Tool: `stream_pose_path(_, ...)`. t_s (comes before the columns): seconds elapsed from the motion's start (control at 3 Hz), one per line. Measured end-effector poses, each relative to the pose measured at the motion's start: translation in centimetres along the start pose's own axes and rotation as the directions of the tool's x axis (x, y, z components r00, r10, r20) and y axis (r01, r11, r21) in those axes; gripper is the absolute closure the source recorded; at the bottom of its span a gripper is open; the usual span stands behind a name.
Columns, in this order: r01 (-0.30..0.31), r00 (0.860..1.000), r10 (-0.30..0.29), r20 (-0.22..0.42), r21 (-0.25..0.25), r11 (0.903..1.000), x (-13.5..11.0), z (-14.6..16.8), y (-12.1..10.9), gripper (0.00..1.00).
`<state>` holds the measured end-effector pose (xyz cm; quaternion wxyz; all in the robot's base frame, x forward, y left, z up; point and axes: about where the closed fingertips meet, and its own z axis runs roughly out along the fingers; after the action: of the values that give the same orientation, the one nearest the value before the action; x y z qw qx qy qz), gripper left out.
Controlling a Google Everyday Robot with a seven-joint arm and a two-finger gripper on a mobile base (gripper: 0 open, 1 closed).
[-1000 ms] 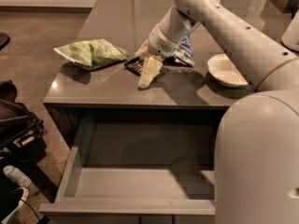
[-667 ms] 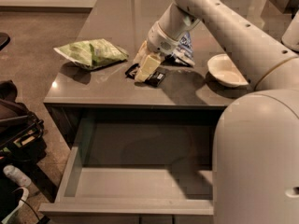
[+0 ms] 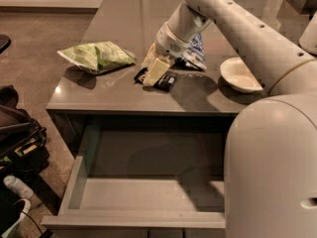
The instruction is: Place rxbar chocolate into top drawer
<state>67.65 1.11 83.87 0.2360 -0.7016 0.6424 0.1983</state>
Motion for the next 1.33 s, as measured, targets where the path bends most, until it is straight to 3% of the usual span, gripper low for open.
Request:
stream_pose_path(0.33, -0.014, 1.000, 0.014, -0.008, 0.006, 0.9999, 0.0, -1.0, 1.1, 1.00)
stream_pose_path(0.67, -0.072, 0.997, 0.072, -0.006, 0.056, 0.9959, 0.1, -3.4, 3.7, 1.00)
stream_pose_path(1.0, -0.158, 0.987, 0.156, 0.026, 0.105, 0.9818, 0.2, -4.9, 7.9, 1.00)
stream_pose_path(1.33, -0.263, 0.965, 0.255, 0.069, 0.170, 0.9496, 0.3, -6.0, 12.3, 1.00)
